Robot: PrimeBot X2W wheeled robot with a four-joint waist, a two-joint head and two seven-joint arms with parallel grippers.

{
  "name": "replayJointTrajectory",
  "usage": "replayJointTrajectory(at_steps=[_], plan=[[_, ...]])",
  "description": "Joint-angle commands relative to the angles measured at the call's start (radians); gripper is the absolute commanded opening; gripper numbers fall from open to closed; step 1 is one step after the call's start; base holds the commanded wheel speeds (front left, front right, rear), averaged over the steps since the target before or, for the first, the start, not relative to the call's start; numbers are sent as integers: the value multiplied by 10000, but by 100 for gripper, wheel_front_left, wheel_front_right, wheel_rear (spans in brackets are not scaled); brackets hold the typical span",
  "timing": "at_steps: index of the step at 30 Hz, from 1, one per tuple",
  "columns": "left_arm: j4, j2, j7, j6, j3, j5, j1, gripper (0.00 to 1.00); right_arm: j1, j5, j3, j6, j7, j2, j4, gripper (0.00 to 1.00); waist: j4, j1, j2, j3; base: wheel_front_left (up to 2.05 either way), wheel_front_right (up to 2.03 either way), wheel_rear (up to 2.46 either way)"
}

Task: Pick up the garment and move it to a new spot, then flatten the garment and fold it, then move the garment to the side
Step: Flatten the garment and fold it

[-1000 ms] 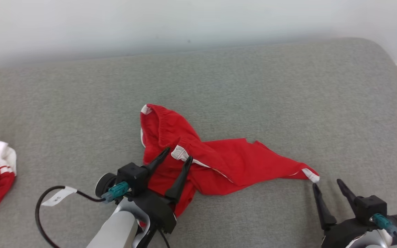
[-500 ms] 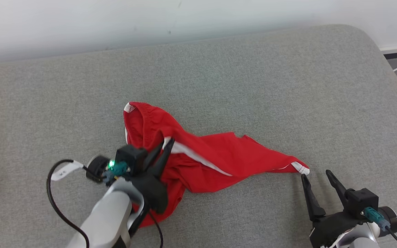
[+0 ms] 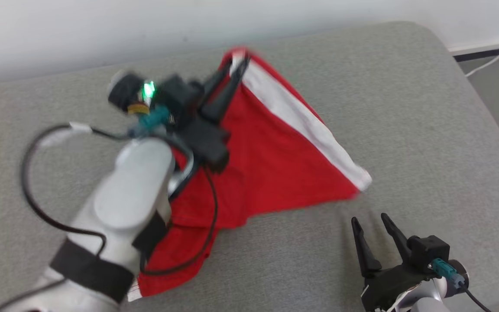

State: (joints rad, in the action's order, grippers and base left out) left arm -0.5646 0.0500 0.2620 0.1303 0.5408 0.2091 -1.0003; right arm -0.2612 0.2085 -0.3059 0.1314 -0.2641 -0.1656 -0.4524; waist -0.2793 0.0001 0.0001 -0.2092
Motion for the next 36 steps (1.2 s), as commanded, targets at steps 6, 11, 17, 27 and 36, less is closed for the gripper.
replayJointTrajectory(at_steps=[6,11,17,27,36], plan=[[745,140,43,-9,-558,-187,-1579,0,-154,52,-52,-12,-3,262,-129,100,-404,-1,-1,-30,0,0,0],[998,604,44,-8,-940,-149,-2721,0,-175,100,85,-14,-3,351,-171,100,-271,-1,-1,-106,0,0,0],[1251,1241,30,-7,-1833,577,-2136,0,-31,106,235,-14,-3,457,-122,100,239,-1,-1,-125,0,0,0],[905,990,32,-6,-2132,2341,2875,0,-288,48,208,-14,-3,223,-45,100,1232,-1,-1,-60,0,0,0],[641,265,33,-5,-3367,2559,5407,6,-274,181,17,-12,-3,-9,96,100,1767,-1,-1,157,0,0,0]])
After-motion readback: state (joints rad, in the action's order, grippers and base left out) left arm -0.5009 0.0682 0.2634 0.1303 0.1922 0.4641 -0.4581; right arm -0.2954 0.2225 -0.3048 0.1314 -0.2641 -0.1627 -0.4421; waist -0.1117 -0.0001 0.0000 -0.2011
